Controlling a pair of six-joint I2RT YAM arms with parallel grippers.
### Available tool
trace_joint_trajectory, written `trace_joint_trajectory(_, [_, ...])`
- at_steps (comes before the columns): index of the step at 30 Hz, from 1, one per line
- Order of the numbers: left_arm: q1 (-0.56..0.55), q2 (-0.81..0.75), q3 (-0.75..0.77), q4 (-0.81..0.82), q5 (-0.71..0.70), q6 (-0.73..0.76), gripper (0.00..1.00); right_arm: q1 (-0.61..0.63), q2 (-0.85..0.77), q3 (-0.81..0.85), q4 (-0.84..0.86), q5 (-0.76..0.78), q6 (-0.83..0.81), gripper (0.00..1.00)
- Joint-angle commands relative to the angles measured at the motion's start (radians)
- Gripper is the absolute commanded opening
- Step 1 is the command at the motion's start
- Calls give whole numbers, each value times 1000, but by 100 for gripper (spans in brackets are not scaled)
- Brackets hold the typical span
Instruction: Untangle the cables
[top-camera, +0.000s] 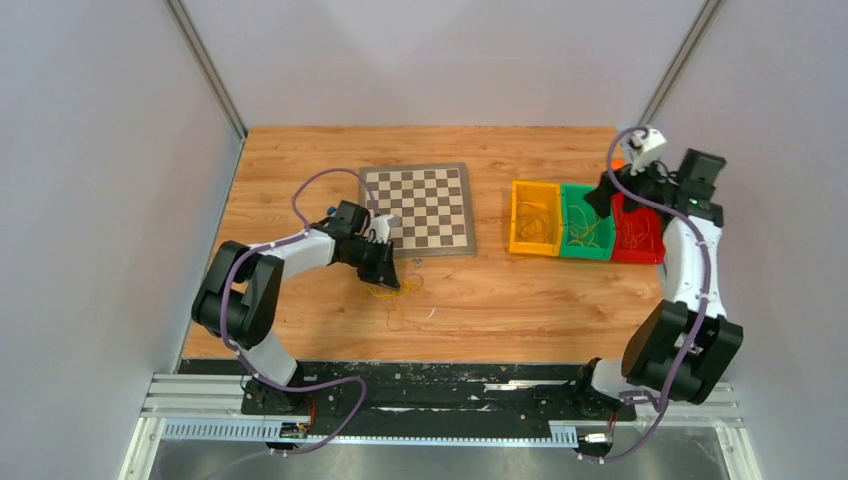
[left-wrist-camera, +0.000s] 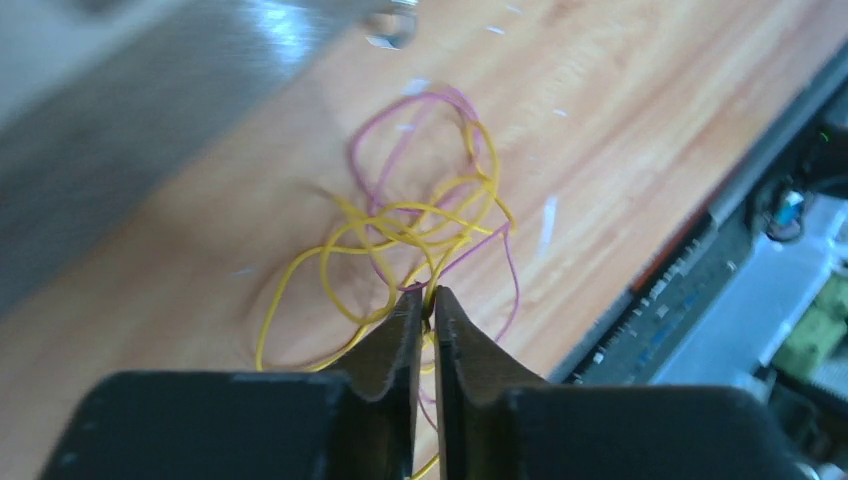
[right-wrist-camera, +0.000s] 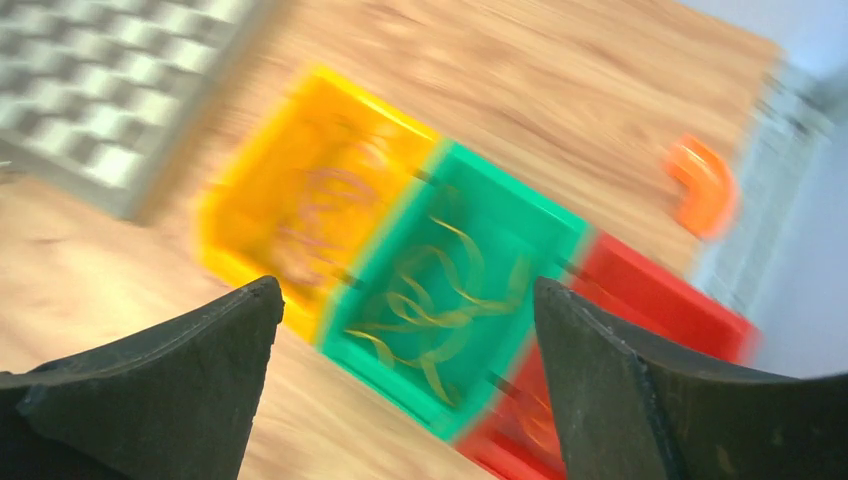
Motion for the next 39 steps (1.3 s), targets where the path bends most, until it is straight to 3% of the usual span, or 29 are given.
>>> trace_joint_trajectory(1, [-91, 5, 75, 40, 164, -8, 8, 269, -91, 27, -158, -24, 76, 94])
trace_joint_trajectory(4, [-95, -63, 86, 98, 247, -39, 4, 426, -105, -3, -186, -25, 108, 94])
trace_joint_trajectory(6, [-87, -125, 91, 83, 265, -10, 22, 528, -107, -36, -191, -25, 118, 93])
trace_joint_trajectory(7, [-80, -175, 84, 84, 265, 5, 42, 579, -105, -54, -192, -22, 121, 93])
trace_joint_trajectory(10, [17, -271, -11, 123, 259, -27, 62, 702, -86, -102, -187, -15, 130, 90])
trace_joint_trajectory(14, [138, -316, -67, 48, 250, -11, 64, 851, -28, -134, -135, -3, 189, 85])
trace_joint_trajectory(17, [164, -329, -125, 16, 251, -21, 64, 960, 35, -127, -85, 21, 228, 80])
trace_joint_trajectory(22, [167, -322, -183, 42, 253, -81, 64, 1115, 157, -55, -34, 41, 264, 73])
trace_joint_trajectory(27, [216, -318, -262, 153, 279, -186, 64, 1272, 281, 26, 14, 147, 221, 72])
trace_joint_trajectory(33, [301, -333, -256, 152, 259, -200, 64, 1376, 423, 111, 69, 253, 177, 70])
trace_joint_trajectory(36, [326, -348, -246, 146, 244, -200, 65, 1408, 491, 148, 75, 317, 138, 57])
trace_joint_trajectory(39, [360, -363, -234, 145, 238, -205, 65, 1426, 512, 183, 59, 353, 120, 20])
